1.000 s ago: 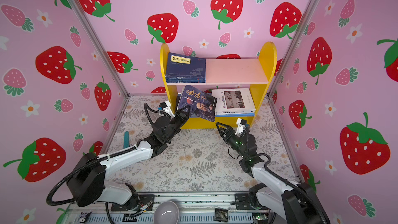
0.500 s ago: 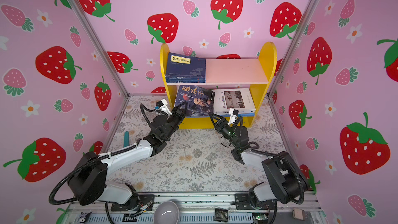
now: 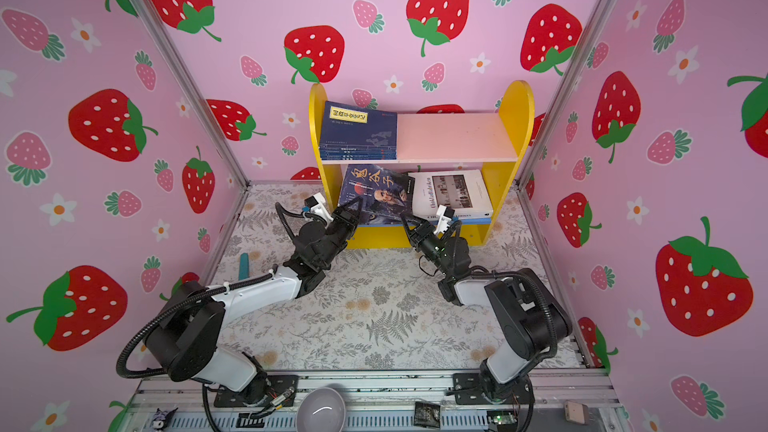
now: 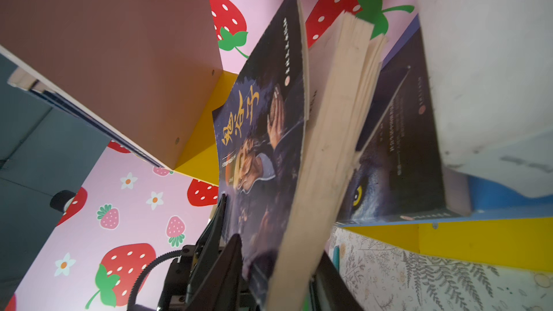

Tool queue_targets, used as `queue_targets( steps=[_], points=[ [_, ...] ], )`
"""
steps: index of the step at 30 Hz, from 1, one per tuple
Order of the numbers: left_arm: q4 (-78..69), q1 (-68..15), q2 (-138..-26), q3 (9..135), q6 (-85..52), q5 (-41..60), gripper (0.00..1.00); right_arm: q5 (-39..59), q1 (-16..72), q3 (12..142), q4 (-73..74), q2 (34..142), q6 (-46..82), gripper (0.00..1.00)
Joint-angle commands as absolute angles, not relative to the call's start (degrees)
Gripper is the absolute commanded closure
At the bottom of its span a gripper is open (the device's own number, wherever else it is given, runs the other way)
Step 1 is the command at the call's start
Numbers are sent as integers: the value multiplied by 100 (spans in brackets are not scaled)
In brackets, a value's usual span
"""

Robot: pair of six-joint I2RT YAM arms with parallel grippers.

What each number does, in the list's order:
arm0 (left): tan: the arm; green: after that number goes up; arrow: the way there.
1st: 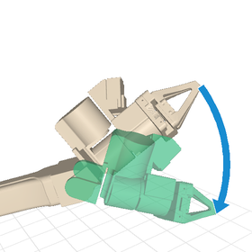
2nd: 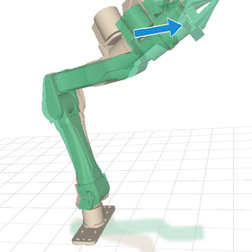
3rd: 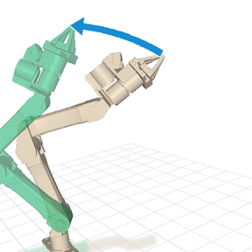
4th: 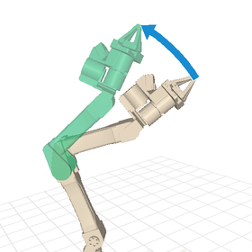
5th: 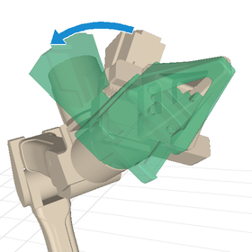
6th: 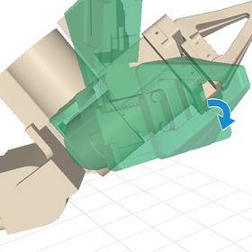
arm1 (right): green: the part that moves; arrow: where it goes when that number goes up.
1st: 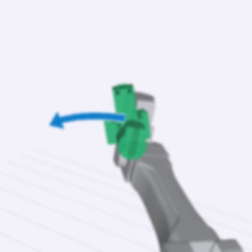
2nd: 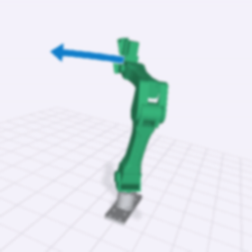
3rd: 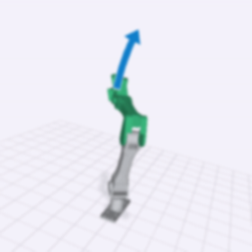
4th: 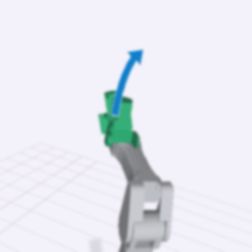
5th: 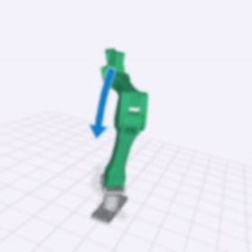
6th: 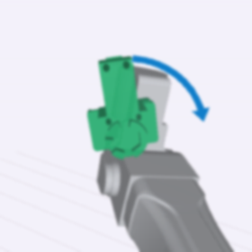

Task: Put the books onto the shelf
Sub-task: 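Release the purple book with the left gripper and draw it back, then push the purple book deeper onto the lower shelf with the right gripper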

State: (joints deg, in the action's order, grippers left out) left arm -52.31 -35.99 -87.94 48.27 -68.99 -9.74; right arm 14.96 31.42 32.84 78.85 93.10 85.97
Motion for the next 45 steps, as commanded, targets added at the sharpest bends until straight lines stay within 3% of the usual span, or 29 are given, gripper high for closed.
queue_targets(
  steps=[1, 4, 10, 12, 14, 27, 45],
  points=[
    [-5759, -3595, -8590, 4893, -6895, -874, 100, 1048, 3182, 3463, 8189, 9362, 8698, 74],
    [-5742, -3587, -8514, 4784, -6828, -931, 97, 1061, 3182, 3648, 7945, 9456, 8598, 83],
    [-3778, -3466, -7796, 4913, -6372, -1075, 35, 977, 3179, 3796, 7352, 9454, 8417, 90],
    [-2727, -3412, -7473, 5075, -6078, -1207, 23, 859, 3199, 3823, 7075, 9382, 8261, 91],
    [-2196, -3305, -7175, 5039, -5891, -1195, 17, 744, 3224, 3870, 6817, 9303, 8086, 92],
    [-429, -2862, -4474, 3996, -5138, -2174, 6, 1214, 3353, 4661, 5687, 9537, 7365, 93],
    [-437, -2706, -4429, 3788, -5351, -1970, 6, 1915, 3103, 4820, 5554, 9580, 7249, 93]
  ],
)
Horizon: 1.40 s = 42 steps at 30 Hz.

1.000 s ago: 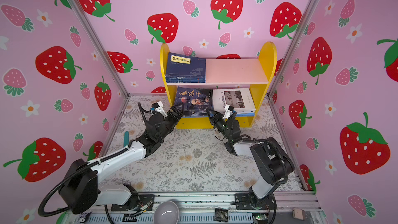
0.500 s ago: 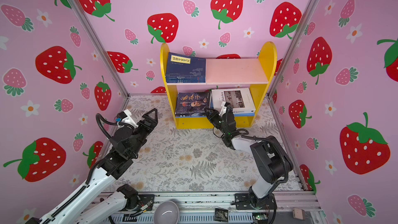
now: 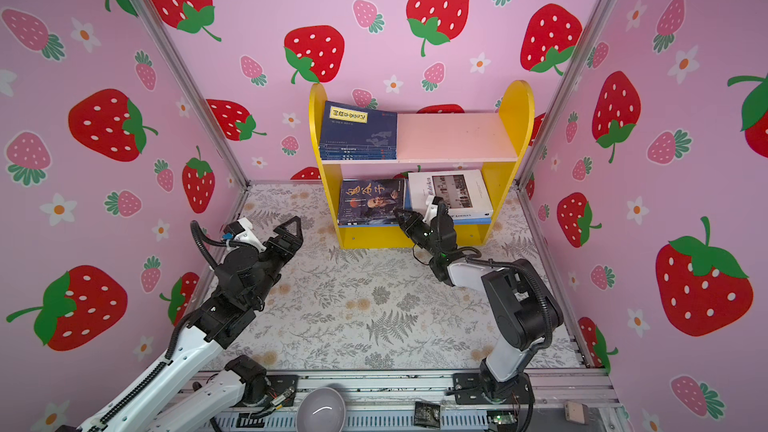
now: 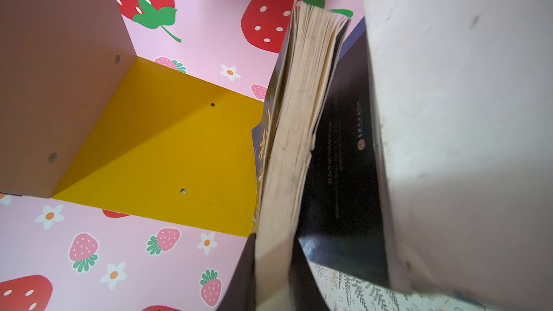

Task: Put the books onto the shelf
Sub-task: 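Push the purple book deeper onto the lower shelf with the right gripper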

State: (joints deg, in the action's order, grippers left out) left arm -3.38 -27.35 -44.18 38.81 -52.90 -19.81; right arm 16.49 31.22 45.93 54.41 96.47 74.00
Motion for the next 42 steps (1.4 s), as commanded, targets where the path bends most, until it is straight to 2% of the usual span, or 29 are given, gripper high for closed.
queue_targets(
  steps=[1, 14, 20, 33, 37, 42],
  points=[
    [-438, -2707, -4445, 3788, -5360, -1969, 6, 1954, 3103, 4833, 5560, 9615, 7264, 93],
    [-394, -2671, -4359, 3711, -5385, -2030, 6, 2268, 3103, 5040, 5869, 10096, 7462, 92],
    [-426, -2654, -4410, 3686, -5415, -2013, 6, 2227, 3129, 5054, 5789, 10115, 7462, 87],
    [-477, -2601, -4419, 3588, -5512, -1969, 6, 1947, 3224, 5122, 5072, 9879, 7154, 58],
    [-506, -2584, -4386, 3543, -5537, -1978, 6, 1943, 3225, 5139, 5018, 9853, 7137, 45],
    [-505, -2569, -4375, 3524, -5565, -1975, 6, 2002, 3222, 5370, 4622, 9854, 6980, 40]
  ],
)
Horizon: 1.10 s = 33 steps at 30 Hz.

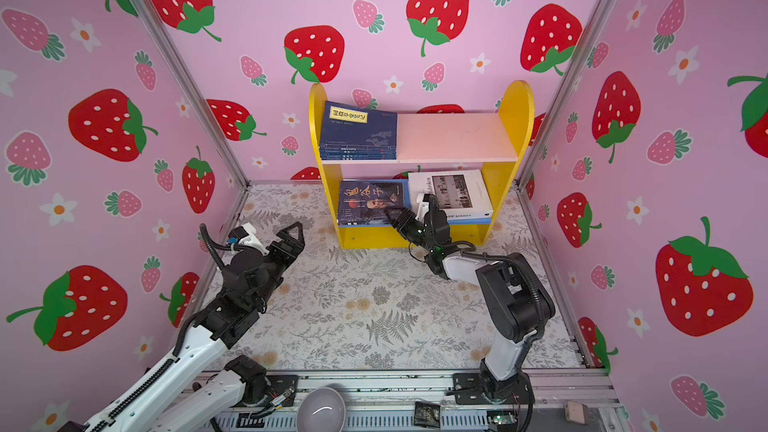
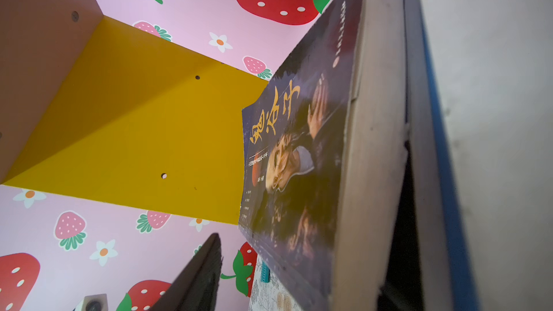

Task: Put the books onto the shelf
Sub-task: 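Push the purple book deeper onto the lower shelf with the right gripper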

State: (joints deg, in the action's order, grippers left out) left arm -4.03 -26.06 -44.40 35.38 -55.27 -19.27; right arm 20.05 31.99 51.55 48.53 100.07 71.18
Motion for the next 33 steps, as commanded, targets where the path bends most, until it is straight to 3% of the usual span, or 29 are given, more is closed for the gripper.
queue_targets(
  steps=[1, 8, 23, 26, 28, 33],
  points=[
    [-510, -2560, -4368, 3516, -5569, -1969, 6, 2013, 3228, 5404, 4535, 9838, 6970, 40],
    [-586, -2549, -4393, 3450, -5628, -1953, 6, 1385, 3406, 5578, 3398, 9529, 6772, 35],
    [-579, -2493, -4325, 3393, -5645, -1917, 6, 1395, 3437, 5793, 2944, 9633, 6744, 30],
    [-596, -2480, -4307, 3351, -5659, -1917, 6, 1371, 3435, 5806, 2756, 9590, 6750, 22],
    [-614, -2470, -4322, 3327, -5702, -1900, 6, 1297, 3434, 5851, 2549, 9548, 6728, 8],
    [-709, -2433, -4402, 3274, -5771, -1815, 6, 1155, 3444, 5846, 2250, 9428, 6709, 3]
  ],
)
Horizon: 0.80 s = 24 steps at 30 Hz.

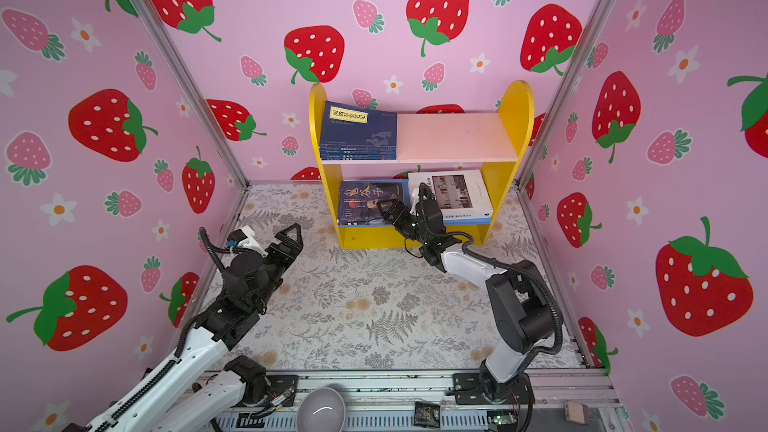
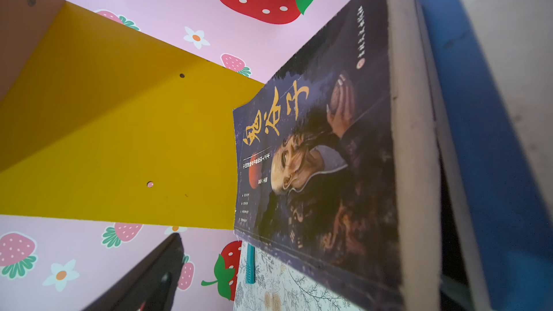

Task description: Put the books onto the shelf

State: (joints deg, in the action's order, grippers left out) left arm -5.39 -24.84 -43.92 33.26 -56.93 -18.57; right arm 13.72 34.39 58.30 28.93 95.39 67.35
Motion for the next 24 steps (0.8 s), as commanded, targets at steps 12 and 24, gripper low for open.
queue_targets(
  steps=[12, 24],
  points=[
    [-863, -2398, -4465, 3209, -5876, -1692, 6, 916, 3471, 5723, 1855, 9102, 6582, 3],
    [-719, -2330, -4381, 3231, -5817, -1715, 5, -361, 3469, 5931, 599, 8359, 5214, 3]
  ],
)
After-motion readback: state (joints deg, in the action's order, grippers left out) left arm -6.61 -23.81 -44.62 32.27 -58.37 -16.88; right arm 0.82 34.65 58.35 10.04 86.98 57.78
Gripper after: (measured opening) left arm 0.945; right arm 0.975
